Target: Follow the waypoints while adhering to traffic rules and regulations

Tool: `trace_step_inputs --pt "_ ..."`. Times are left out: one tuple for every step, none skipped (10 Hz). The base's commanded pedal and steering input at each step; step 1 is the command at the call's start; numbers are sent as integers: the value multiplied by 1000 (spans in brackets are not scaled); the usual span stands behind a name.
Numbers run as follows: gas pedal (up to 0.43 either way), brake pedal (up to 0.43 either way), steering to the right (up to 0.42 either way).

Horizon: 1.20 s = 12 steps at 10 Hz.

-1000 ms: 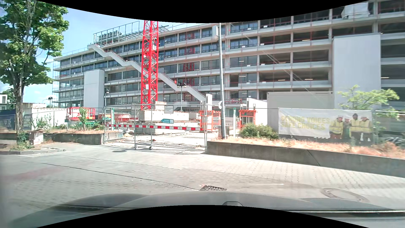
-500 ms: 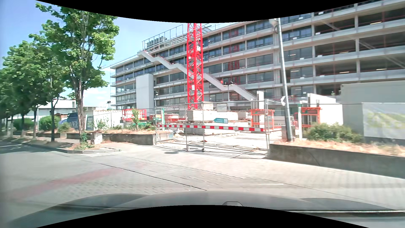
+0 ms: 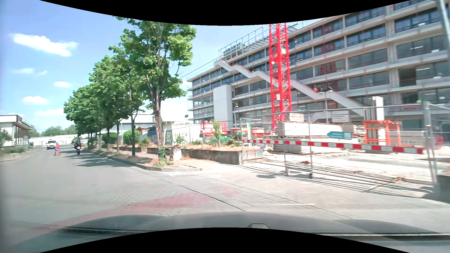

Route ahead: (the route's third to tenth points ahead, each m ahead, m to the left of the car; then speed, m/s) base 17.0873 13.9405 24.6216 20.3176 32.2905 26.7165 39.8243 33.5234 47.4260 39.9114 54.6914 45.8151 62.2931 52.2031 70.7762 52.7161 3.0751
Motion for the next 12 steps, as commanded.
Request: trace_step_inputs --pt "189 0 -748" --pt "189 0 -719" --pt "189 0 -675" --pt "189 0 -628" --pt "189 0 -589" --pt "189 0 -534" --pt "189 0 -489" --pt "189 0 -448" --pt "189 0 -404" --pt "189 0 -353" --pt "189 0 -302" --pt "189 0 -268"
